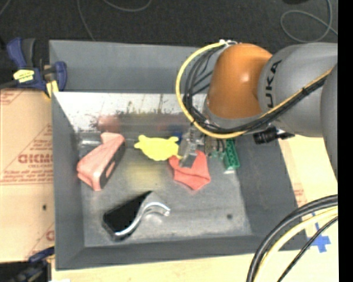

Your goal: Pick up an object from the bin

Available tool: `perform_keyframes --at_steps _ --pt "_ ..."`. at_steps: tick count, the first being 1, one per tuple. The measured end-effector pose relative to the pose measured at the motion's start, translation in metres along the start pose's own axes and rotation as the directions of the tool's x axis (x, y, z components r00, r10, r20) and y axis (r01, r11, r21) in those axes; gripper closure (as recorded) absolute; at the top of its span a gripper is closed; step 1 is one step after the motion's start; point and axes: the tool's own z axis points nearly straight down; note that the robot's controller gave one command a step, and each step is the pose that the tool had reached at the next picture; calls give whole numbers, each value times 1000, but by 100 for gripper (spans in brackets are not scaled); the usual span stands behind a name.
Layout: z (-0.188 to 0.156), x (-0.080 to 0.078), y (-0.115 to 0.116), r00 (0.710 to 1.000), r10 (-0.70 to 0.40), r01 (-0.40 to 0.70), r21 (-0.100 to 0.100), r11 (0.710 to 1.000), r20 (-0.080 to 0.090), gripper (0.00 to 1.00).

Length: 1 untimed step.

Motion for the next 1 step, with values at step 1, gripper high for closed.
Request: perform_keyframes --at_steps 1 --pt "-31 6 8 1000 -3 3 -1 1000 7 100"
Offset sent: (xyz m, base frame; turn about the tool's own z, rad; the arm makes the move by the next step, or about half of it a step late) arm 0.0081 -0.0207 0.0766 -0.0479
